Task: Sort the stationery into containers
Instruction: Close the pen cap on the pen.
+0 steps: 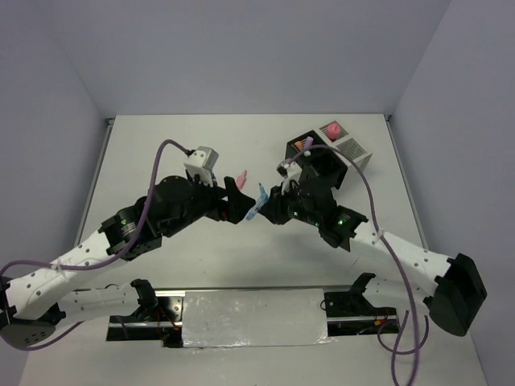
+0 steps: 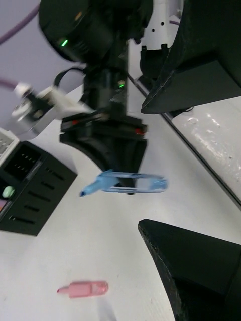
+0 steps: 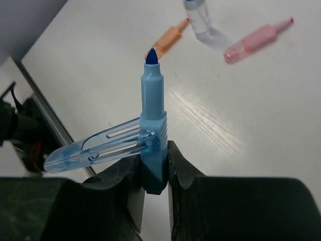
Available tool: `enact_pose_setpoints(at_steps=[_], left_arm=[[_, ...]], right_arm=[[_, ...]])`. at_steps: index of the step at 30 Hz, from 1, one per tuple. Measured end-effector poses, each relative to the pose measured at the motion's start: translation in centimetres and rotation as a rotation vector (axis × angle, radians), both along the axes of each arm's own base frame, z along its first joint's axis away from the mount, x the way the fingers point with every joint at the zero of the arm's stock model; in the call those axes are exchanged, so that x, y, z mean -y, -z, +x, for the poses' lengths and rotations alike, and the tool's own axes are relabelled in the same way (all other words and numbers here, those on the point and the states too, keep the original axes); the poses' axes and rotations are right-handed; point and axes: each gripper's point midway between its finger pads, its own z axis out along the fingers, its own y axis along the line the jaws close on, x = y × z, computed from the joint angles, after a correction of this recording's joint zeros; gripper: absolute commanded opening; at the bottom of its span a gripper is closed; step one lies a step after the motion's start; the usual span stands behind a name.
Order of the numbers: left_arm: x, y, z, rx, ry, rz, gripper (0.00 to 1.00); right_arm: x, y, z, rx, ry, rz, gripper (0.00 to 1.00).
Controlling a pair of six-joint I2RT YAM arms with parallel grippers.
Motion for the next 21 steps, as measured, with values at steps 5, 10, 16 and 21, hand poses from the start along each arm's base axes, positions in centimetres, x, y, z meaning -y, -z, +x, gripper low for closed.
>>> enact_pose_setpoints(at_steps=[5, 10, 16, 21], left_arm=[[-2.3, 0.1, -0.1, 0.036, -0.058, 0.000, 0.96], [-2.0, 4.0, -1.4, -0.021, 0.014, 0.053, 0.90], [0.3, 10.1, -6.0, -0.106, 0.310, 0.071, 0.67], [0.7, 11.6, -7.5, -0.106, 0.405, 0.061, 0.54]], right_arm=[[1.7, 4.0, 2.8, -0.361, 0.174, 0.052, 0.00], [-0.2, 6.8, 0.1, -0.654, 0.113, 0.094, 0.00], [-2.2, 4.4, -2.3, -0.786, -0.017, 0.224, 0.00], [-2.7, 2.0, -3.2, -0.783, -0.082, 0.262, 0.00]])
